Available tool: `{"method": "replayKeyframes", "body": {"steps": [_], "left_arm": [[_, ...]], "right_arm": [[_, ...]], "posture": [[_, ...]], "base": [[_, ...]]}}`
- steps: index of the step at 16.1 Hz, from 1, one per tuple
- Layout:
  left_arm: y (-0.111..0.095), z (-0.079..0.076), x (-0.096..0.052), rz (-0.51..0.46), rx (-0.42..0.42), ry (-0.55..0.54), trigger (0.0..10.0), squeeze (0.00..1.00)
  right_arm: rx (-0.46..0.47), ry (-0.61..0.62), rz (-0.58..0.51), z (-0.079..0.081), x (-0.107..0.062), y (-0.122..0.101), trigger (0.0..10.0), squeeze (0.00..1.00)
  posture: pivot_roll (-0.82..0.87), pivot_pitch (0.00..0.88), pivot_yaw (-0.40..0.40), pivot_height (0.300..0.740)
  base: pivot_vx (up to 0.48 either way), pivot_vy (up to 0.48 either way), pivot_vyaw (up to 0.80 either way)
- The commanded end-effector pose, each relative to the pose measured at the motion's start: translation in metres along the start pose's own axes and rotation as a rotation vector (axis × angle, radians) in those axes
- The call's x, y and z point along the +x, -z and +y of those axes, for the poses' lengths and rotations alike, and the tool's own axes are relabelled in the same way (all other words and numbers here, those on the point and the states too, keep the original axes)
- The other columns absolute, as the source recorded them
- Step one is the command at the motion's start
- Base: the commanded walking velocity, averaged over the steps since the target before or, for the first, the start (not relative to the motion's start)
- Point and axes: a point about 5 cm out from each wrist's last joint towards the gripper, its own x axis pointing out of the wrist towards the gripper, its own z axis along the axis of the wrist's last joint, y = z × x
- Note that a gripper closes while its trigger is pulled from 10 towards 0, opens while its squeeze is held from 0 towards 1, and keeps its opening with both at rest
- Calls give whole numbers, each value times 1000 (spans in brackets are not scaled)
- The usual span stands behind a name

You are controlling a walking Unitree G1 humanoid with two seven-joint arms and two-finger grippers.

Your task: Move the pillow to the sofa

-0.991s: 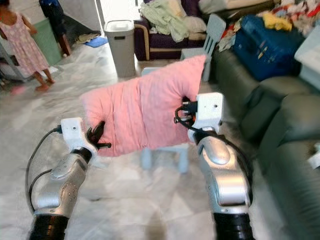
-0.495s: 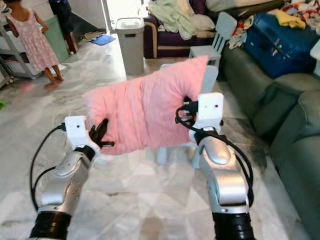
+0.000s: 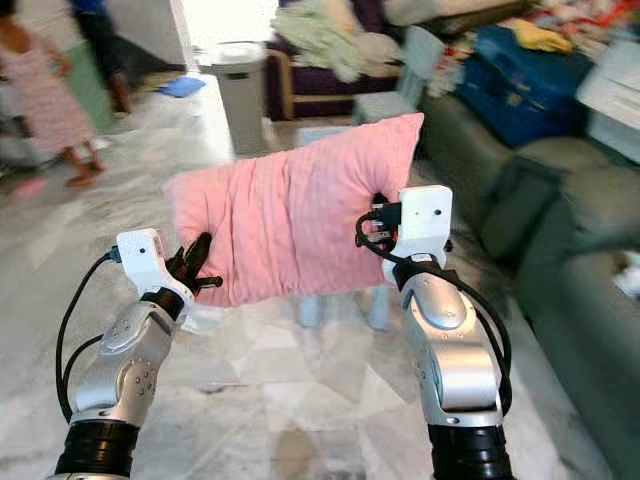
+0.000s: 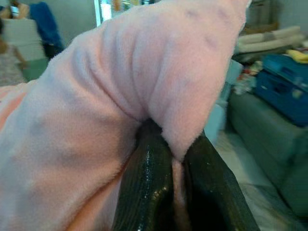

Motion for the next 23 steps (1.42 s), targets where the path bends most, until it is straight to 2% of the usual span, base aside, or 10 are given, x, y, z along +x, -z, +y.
{"method": "replayKeyframes", "body": {"steps": [1, 8, 23], "left_arm": [[-8, -5, 2, -23, 4, 27, 10000, 0], [-5, -8, 3, -8, -3, 47, 10000, 0], [1, -12, -1, 14, -19, 79, 10000, 0]], "right_arm": [[-4, 0, -15, 0, 1, -5, 10000, 0], [-6, 1, -17, -1, 1, -5, 10000, 0], [4, -5, -15, 1, 1, -5, 10000, 0]], "posture": [[-63, 0, 30, 740], [-68, 0, 30, 740], [-63, 0, 30, 740]], "base": [[0, 0, -663], [0, 0, -672], [289, 0, -765]]}}
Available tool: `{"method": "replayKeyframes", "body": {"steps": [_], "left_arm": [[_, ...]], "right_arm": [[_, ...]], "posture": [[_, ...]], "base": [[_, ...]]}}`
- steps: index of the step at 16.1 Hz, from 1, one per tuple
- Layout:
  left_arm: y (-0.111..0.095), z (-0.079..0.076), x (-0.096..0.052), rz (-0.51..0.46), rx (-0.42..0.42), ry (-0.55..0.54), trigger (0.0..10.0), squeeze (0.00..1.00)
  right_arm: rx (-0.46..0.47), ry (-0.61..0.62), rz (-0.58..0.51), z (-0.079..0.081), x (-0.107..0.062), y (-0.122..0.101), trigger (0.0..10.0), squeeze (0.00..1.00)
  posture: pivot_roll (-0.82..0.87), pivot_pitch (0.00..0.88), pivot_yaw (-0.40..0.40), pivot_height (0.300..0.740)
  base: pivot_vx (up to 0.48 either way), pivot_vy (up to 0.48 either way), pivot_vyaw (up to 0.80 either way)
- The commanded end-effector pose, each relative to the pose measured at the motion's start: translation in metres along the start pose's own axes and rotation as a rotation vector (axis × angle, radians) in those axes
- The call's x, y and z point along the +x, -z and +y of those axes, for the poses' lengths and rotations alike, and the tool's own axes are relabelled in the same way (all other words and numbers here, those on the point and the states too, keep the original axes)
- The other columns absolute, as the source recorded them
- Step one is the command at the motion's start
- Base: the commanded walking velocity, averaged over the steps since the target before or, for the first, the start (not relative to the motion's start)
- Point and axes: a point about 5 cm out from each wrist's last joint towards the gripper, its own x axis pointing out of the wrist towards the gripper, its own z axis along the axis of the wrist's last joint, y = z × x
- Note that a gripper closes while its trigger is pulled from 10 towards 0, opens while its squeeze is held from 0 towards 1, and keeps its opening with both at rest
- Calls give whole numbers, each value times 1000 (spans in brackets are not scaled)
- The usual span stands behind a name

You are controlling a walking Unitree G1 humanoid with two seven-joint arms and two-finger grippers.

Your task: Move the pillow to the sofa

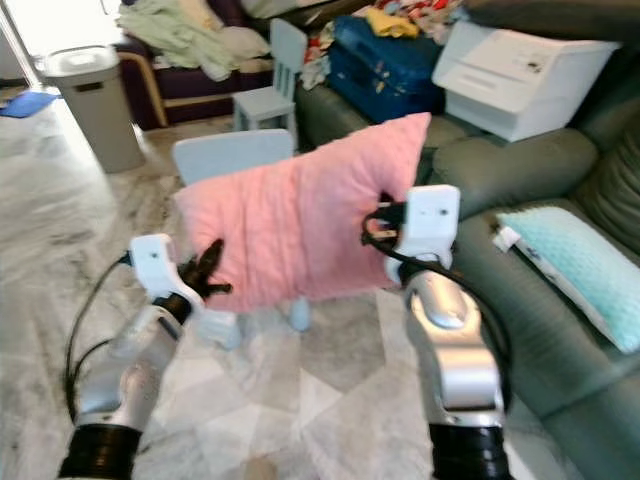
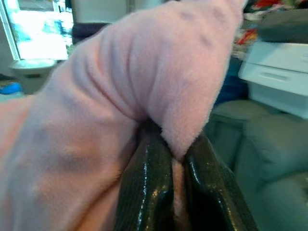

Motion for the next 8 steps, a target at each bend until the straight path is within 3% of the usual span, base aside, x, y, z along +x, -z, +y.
{"method": "replayKeyframes", "body": {"steps": [1, 8], "left_arm": [[-9, -12, 4, -34, 3, 52, 10000, 0], [-7, -14, 3, -26, 0, 62, 10000, 0]], "right_arm": [[-11, 18, -18, -6, 0, -5, 10000, 0], [-9, 19, -16, -6, -1, -5, 10000, 0]], "posture": [[-63, 0, 30, 740], [-63, 0, 30, 740]], "base": [[307, 0, -788], [309, 0, -788]]}}
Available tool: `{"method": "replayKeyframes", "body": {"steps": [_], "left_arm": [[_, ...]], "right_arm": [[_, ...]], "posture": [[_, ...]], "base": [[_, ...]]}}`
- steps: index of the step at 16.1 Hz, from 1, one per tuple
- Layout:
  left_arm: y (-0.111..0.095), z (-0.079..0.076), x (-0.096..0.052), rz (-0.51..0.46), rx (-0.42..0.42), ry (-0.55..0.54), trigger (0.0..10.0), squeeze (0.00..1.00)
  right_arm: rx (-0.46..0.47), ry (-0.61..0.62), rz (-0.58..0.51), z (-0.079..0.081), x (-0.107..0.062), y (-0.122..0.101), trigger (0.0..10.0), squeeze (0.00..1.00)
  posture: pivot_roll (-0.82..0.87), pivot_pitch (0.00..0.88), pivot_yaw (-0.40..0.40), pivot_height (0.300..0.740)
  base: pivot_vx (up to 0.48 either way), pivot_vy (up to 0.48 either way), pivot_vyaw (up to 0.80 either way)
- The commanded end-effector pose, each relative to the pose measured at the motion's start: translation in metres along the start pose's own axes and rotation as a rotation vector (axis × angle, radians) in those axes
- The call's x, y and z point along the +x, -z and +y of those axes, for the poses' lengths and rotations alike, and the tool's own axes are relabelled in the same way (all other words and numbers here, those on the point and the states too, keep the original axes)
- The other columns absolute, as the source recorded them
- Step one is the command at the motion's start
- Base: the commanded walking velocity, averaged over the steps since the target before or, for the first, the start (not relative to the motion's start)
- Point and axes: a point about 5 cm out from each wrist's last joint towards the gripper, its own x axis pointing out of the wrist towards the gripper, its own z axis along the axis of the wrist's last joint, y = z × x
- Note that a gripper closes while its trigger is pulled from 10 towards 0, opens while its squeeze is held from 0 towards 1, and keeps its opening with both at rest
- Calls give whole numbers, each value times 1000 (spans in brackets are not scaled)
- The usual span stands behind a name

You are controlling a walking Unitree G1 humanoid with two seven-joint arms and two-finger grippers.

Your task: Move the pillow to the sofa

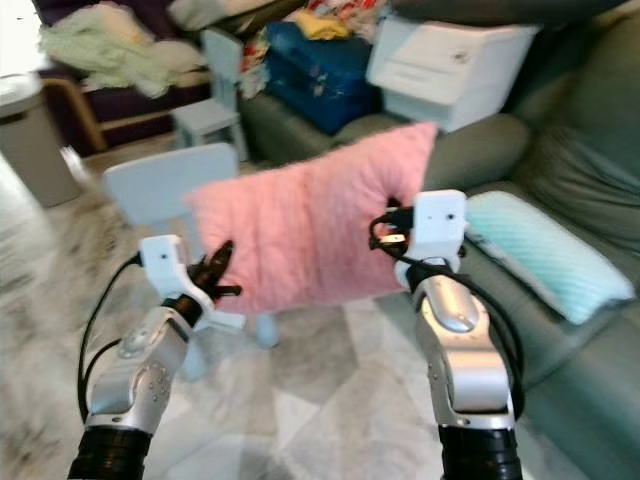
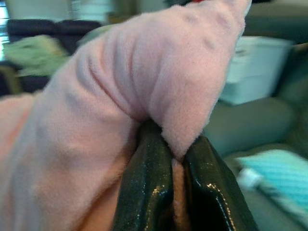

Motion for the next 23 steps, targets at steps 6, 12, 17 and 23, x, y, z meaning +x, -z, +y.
{"method": "replayKeyframes", "body": {"steps": [6, 12, 17, 23], "left_arm": [[-10, 6, -2, -28, 17, -10, 10000, 0], [-9, 6, -3, -22, 15, -6, 10000, 0], [-8, 5, -3, -18, 11, -3, 10000, 0], [-8, 4, -3, -14, 9, 3, 10000, 0]], "right_arm": [[13, -42, -39, 12, 2, -10, 10000, 0], [15, -43, -37, 12, 1, -9, 10000, 0], [15, -43, -38, 12, 1, -10, 10000, 0], [16, -44, -38, 13, 1, -10, 10000, 0]], "posture": [[-64, 0, 32, 740], [-65, 0, 30, 740], [-65, 0, 30, 740], [-67, 0, 32, 740]], "base": [[307, 0, -788], [307, 0, -792], [308, 0, -800], [308, 0, -800]]}}
